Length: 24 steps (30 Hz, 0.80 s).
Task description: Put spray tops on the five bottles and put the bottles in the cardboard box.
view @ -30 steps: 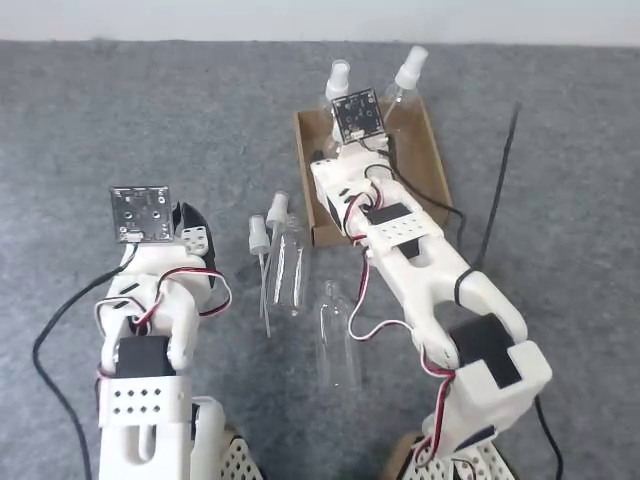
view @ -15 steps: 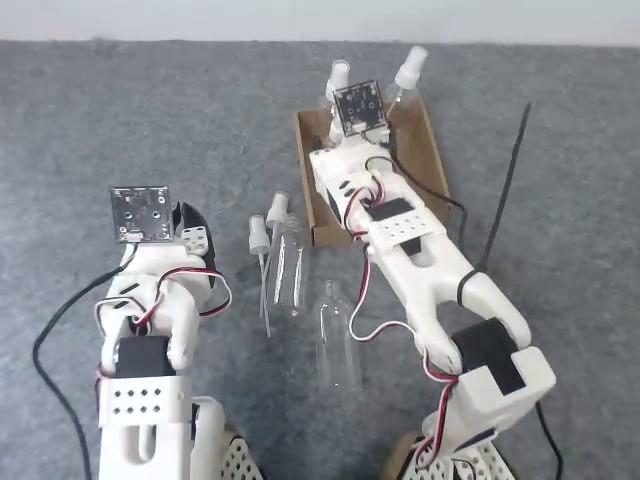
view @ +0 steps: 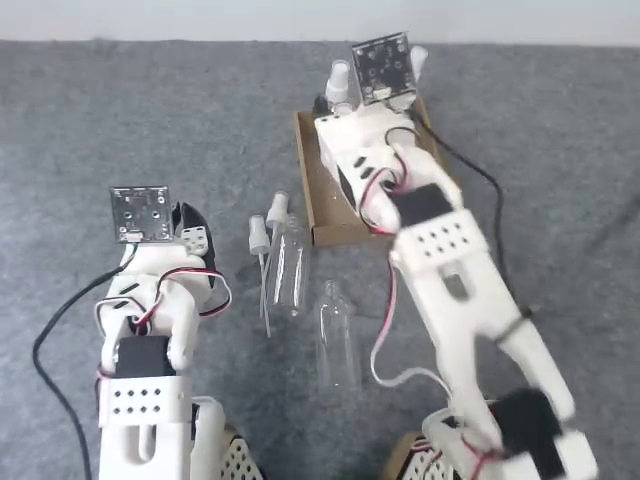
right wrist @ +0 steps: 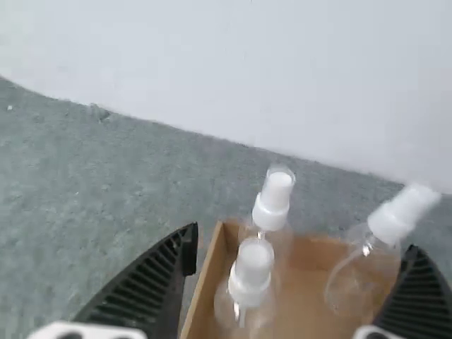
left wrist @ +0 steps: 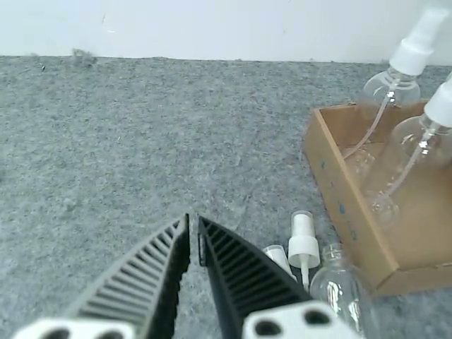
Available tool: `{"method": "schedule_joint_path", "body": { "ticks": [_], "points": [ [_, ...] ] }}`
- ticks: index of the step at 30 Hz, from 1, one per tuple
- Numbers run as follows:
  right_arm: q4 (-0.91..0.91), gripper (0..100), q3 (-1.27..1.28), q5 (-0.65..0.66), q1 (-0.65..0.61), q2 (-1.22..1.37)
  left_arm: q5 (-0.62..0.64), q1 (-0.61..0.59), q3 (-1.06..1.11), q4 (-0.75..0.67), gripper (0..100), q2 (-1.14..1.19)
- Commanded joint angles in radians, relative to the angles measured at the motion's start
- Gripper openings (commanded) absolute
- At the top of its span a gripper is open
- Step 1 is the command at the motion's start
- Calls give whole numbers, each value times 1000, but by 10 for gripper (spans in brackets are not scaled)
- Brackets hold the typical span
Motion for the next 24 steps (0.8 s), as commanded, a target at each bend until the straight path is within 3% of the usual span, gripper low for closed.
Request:
{"method": "schedule_joint_path", "body": {
  "ticks": [1, 6, 10, 13, 17, 20, 24],
  "points": [
    [300, 374, -66, 9, -10, -171, 11, 0, -10, -25, 12, -3],
    [727, 374, -63, 8, -77, -245, 11, 0, -10, -25, 12, -3],
    [921, 374, -29, 6, -186, -219, 11, 0, -1, -26, 12, -8],
    [874, 374, 101, 5, -263, -185, 11, 0, -1, -26, 12, -6],
    [654, 374, 315, -3, -328, -137, 11, 0, -1, -26, 12, -3],
    [536, 374, 396, -86, -338, -111, 11, 0, -1, -26, 12, -3],
    [526, 374, 407, -209, -338, -73, 11, 0, -1, -26, 12, -5]
  ]
}}
